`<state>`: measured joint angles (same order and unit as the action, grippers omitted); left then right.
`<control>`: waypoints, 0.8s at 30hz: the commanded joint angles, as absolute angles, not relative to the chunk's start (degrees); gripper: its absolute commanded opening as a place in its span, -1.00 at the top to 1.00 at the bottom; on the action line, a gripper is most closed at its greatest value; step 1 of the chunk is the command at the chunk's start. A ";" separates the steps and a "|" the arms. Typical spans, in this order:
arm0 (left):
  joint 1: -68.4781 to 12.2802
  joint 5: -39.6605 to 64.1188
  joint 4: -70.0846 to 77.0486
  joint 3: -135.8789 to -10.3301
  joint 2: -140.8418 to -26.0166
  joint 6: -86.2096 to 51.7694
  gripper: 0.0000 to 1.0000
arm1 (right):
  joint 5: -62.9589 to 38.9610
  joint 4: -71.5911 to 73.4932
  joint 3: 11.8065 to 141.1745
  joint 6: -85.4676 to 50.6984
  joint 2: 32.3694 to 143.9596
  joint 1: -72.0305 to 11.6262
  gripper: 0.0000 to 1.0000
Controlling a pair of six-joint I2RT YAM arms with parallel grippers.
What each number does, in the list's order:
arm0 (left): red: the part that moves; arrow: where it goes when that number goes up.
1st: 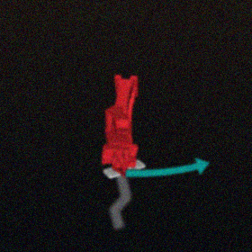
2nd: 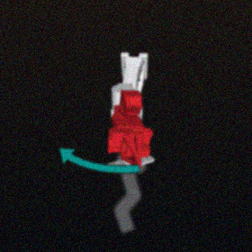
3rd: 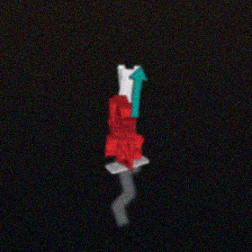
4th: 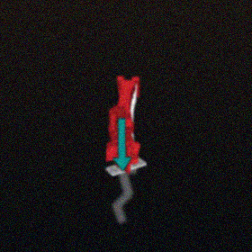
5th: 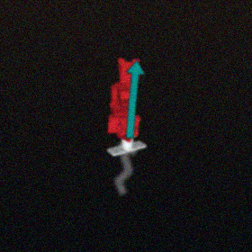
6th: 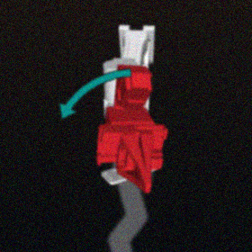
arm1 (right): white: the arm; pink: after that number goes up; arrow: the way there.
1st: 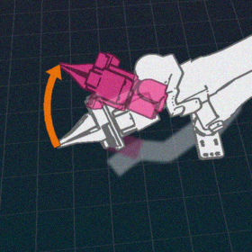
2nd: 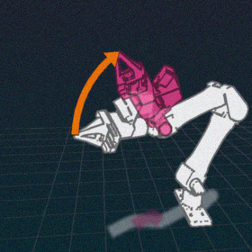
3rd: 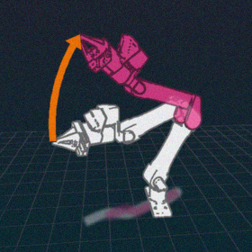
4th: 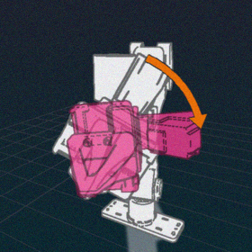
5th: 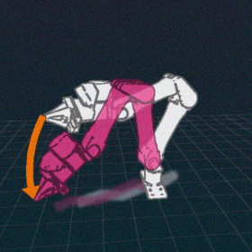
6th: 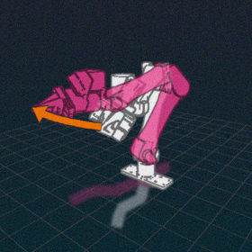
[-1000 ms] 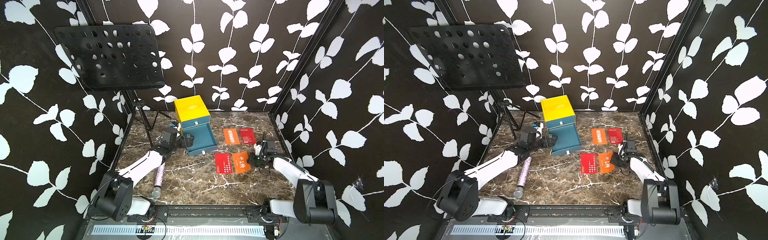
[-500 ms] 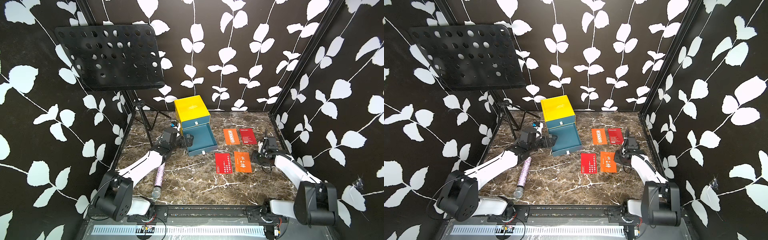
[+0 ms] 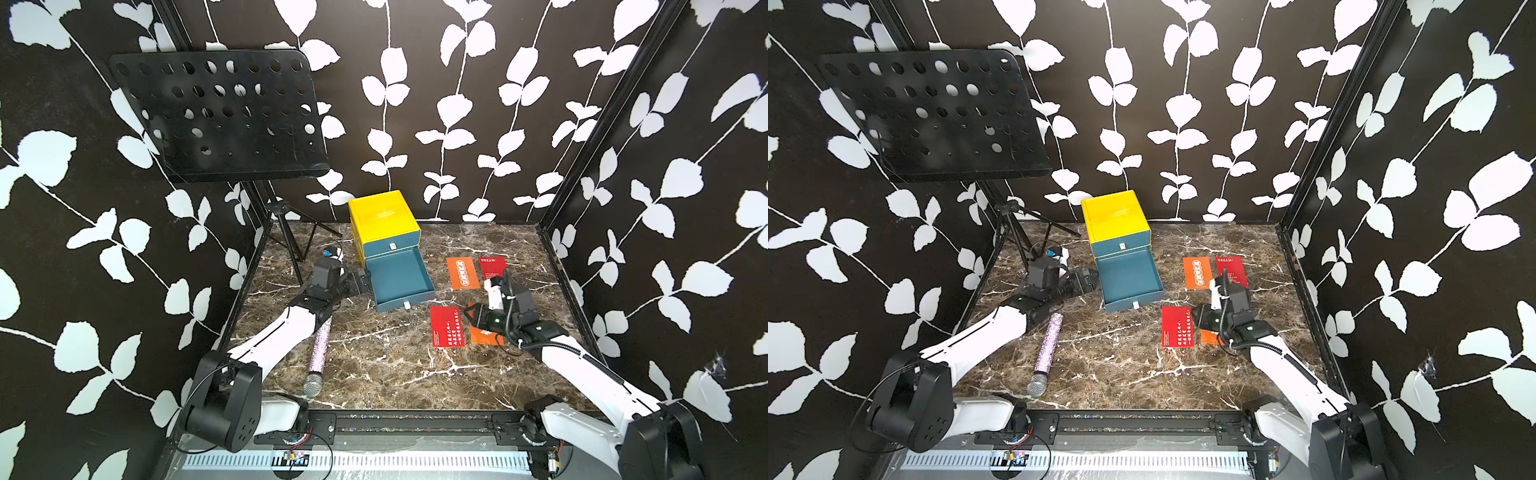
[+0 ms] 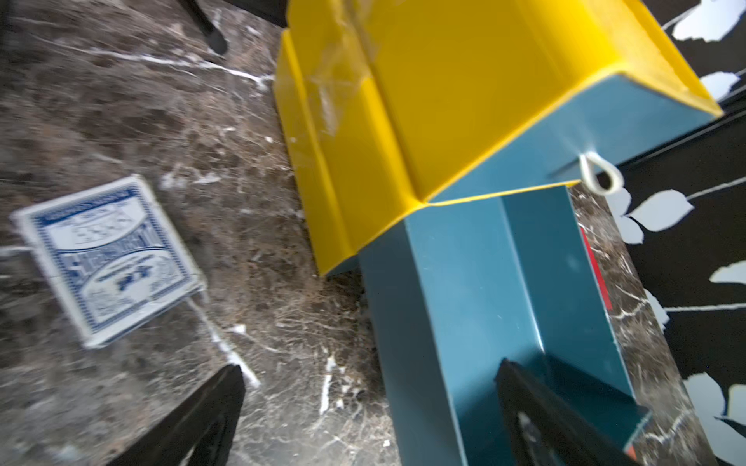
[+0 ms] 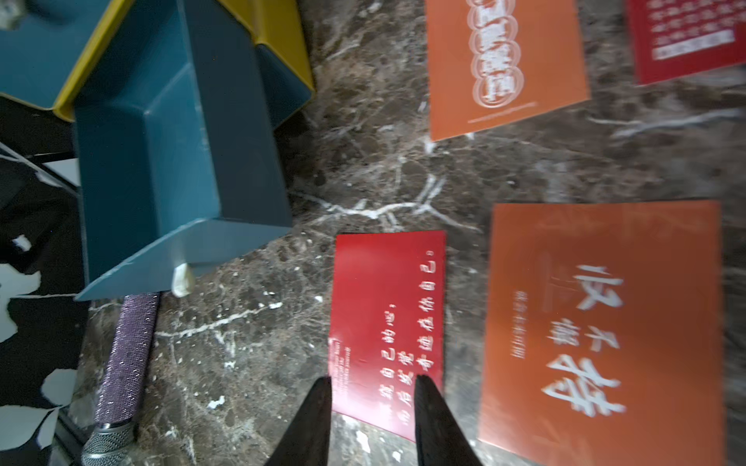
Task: Take the postcards out of the drawer
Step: Close the drawer in the storage box.
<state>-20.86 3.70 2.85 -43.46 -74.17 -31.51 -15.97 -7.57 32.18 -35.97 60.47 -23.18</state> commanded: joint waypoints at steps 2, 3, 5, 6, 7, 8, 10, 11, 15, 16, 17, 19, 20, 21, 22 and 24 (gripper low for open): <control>-19.97 2.13 1.39 -42.35 -71.53 -31.12 -0.98 | -12.46 8.69 29.48 -42.00 62.20 -30.15 0.31; -19.70 1.83 0.98 -42.30 -71.35 -31.03 -0.99 | -11.82 11.23 29.41 -41.72 63.19 -31.97 0.30; -19.28 1.60 1.02 -41.78 -70.86 -30.95 -0.98 | -9.91 13.93 30.03 -41.25 65.25 -34.97 0.28; -19.07 1.66 1.20 -41.45 -70.61 -30.86 -0.98 | -9.28 15.91 30.20 -41.00 66.51 -36.49 0.27; -18.91 1.66 1.02 -41.23 -70.46 -30.58 -0.98 | -8.90 17.87 30.47 -40.96 67.81 -37.72 0.26; -18.76 1.58 0.78 -41.21 -70.44 -30.39 -0.98 | -8.87 19.12 30.89 -40.96 69.04 -38.67 0.25; -18.55 1.28 0.14 -41.22 -70.23 -29.83 -0.98 | -8.66 20.92 32.13 -41.24 71.94 -40.45 0.23; -18.46 1.14 0.09 -41.09 -70.15 -29.64 -0.98 | -8.26 21.87 32.57 -41.13 73.13 -41.26 0.22; -18.18 0.93 0.13 -40.69 -69.80 -29.27 -0.98 | -4.86 26.16 34.03 -40.27 77.47 -44.69 0.17; -18.18 0.97 0.09 -40.63 -69.75 -29.03 -0.98 | -3.97 26.88 34.55 -40.14 78.41 -45.29 0.16; -18.16 0.85 0.00 -40.56 -69.74 -28.93 -0.98 | -3.11 27.61 35.00 -40.04 79.17 -45.87 0.15; -18.11 0.78 0.09 -40.43 -69.63 -28.66 -0.98 | -1.46 29.01 36.10 -39.56 81.43 -47.02 0.14; -17.98 0.79 0.12 -40.37 -69.65 -28.61 -0.98 | -1.03 29.62 36.65 -39.48 82.52 -47.39 0.13; -18.01 0.79 0.17 -40.25 -69.63 -28.52 -0.98 | -0.88 30.40 37.26 -39.46 84.18 -47.61 0.13; -17.92 0.75 0.18 -40.21 -69.72 -28.48 -0.98 | -0.80 30.91 37.81 -39.54 85.43 -47.79 0.13; -17.84 0.86 0.26 -40.08 -69.68 -28.32 -0.98 | -0.54 32.49 38.87 -40.35 88.03 -47.85 0.13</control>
